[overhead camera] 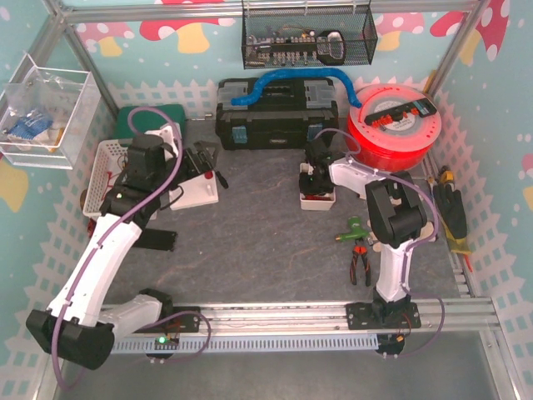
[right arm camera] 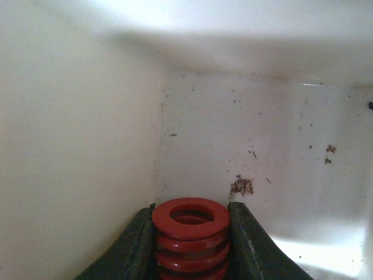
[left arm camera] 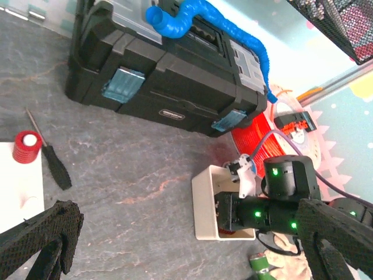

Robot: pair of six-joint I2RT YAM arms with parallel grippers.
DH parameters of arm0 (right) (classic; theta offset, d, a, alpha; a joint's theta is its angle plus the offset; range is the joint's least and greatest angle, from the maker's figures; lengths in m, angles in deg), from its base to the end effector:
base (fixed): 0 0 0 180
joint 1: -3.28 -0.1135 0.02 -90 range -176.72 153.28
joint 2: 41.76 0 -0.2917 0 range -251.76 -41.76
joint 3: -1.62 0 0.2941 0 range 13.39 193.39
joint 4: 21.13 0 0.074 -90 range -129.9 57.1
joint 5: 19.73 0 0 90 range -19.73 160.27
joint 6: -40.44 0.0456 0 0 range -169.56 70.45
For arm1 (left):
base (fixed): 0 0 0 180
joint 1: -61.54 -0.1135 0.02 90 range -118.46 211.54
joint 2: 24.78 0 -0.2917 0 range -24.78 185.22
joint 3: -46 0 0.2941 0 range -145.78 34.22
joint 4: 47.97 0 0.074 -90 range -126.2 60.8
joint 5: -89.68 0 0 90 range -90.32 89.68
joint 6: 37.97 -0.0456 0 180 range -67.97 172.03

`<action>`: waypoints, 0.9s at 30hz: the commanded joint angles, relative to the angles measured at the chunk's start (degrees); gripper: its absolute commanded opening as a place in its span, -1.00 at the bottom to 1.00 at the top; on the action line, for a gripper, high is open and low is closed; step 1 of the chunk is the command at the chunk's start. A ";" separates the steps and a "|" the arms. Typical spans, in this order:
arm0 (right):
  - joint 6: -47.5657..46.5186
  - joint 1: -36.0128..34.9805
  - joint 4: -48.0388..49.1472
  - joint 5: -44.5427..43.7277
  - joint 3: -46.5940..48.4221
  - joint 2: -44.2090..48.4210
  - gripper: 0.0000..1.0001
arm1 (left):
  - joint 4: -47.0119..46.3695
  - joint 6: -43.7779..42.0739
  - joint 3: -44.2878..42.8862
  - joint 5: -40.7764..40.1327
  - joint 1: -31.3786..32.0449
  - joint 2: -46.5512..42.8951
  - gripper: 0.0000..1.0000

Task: Install the large spring

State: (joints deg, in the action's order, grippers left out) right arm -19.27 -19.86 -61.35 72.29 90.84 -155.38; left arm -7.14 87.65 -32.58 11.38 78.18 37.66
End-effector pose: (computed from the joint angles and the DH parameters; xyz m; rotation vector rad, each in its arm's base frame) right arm 0.4186 0.1807 0.1512 0.1602 2.7390 0.3209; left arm 0.2612 -0.0877 0.4043 -0.2079 2.0705 -0.7771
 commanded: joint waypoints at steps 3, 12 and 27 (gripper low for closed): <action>-3.33 0.20 1.05 -3.64 0.19 2.84 -0.90 | 3.47 2.05 -2.42 -6.31 -0.66 -1.03 0.98; -12.26 0.20 5.71 -4.58 -0.45 12.86 -0.95 | 3.93 6.53 -5.37 -0.11 -3.20 4.29 0.98; -32.27 -3.30 33.52 11.89 -17.55 33.23 -1.00 | -5.07 0.49 -3.84 16.44 2.84 13.60 0.19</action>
State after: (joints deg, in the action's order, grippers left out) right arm -43.05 -20.73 -40.82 79.24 77.42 -127.31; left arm -9.35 89.94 -34.40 22.14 77.92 49.00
